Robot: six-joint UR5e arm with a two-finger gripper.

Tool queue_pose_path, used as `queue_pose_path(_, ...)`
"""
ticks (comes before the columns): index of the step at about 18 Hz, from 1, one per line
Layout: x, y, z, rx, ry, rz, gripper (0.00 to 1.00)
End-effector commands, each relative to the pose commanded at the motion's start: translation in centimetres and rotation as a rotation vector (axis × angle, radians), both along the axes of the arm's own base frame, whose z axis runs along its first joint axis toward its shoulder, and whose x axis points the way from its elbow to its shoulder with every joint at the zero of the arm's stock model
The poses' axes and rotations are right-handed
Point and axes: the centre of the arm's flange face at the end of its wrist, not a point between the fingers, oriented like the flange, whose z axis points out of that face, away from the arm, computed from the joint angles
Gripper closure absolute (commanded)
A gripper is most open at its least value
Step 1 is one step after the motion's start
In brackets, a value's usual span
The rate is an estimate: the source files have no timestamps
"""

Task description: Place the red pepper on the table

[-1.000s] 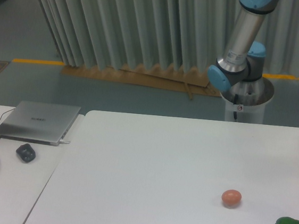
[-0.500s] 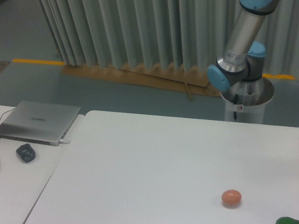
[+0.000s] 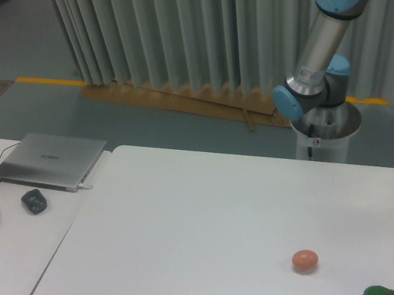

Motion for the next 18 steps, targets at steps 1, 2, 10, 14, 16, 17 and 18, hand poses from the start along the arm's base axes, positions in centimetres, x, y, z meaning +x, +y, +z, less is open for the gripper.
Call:
queue_pose_path(1, 0.1, 0.1, 0.0, 0.000, -0.003, -0.002, 0.66)
queue_pose_path(2, 0.1, 0.1, 0.2, -0.001, -0.006, 0.000, 0.66)
queue_pose_path(10, 0.1, 0.3, 3.1, 0.002, -0.054, 0.008, 0.66)
queue_pose_path(14, 0.6, 1.2, 4.8, 0.004, -0.084, 0.001, 0.66)
queue_pose_path(16, 0.9, 1.6, 5.6, 0.010, -0.098, 0.014, 0.66)
queue_pose_path(17, 1.0, 1.9, 5.7, 0.017, -0.106, 0.023, 0.66)
queue_pose_path(18, 1.2, 2.1, 6.0, 0.035, -0.116, 0.034, 0.65)
